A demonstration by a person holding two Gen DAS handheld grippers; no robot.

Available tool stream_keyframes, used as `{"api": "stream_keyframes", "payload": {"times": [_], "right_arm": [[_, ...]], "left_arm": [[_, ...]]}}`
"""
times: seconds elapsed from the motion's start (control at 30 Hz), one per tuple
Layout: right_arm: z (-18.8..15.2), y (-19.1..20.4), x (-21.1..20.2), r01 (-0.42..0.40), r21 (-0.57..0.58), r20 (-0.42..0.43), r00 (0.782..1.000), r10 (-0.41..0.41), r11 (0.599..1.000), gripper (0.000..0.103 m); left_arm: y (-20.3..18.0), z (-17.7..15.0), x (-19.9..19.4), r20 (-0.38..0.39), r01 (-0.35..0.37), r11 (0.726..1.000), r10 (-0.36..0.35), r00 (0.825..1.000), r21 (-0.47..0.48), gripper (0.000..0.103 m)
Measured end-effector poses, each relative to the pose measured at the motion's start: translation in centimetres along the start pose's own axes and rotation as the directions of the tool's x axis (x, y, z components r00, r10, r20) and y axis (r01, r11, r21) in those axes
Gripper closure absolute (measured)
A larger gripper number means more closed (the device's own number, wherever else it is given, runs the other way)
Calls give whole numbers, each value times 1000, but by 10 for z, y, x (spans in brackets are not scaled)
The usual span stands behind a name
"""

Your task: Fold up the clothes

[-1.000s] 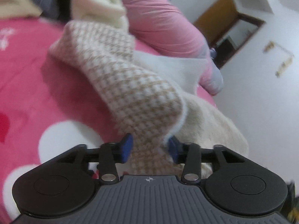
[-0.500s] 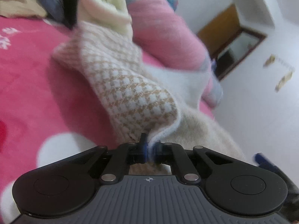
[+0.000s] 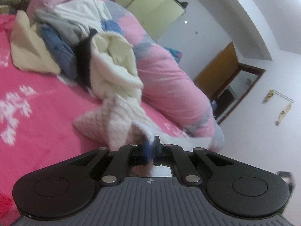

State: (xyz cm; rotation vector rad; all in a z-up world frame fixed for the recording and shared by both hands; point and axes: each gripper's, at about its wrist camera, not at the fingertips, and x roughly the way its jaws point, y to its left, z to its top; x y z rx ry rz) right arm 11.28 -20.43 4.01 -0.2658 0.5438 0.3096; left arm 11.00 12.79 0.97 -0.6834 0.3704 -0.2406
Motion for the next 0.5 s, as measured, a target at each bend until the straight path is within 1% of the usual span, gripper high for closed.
{"api": "stream_keyframes", "payload": {"times": [0.07, 0.13, 0.2, 0.23, 0.3, 0.37, 0.4, 0.5], "right_arm": [[12, -33, -17, 33, 123, 73, 996, -43, 992, 99], [24, -66, -33, 56, 241, 137, 986, -92, 969, 99], [25, -88, -45, 67, 301, 162, 979, -120, 951, 99], [23, -99, -49, 69, 329, 171, 976, -131, 942, 99], [9, -111, -53, 59, 382, 169, 977, -132, 922, 99], [-10, -118, -55, 45, 436, 160, 979, -126, 899, 99], [-25, -119, -56, 41, 459, 145, 982, -121, 888, 99], [-70, -115, -57, 45, 525, 80, 992, -102, 850, 99]], "left_arm": [[6, 16, -3, 33, -17, 1000, 16, 999, 18, 101], [10, 36, -12, 104, -35, 998, 31, 994, 43, 101], [15, 58, -25, 175, -60, 996, 48, 983, 62, 101], [18, 66, -30, 192, -71, 996, 58, 980, 60, 101], [31, 77, -38, 209, -118, 992, 104, 972, 53, 101], [45, 77, -42, 209, -194, 979, 179, 961, 54, 101], [55, 74, -43, 197, -232, 972, 219, 956, 45, 101], [88, 58, -43, 117, -339, 941, 338, 934, -11, 101]]}}
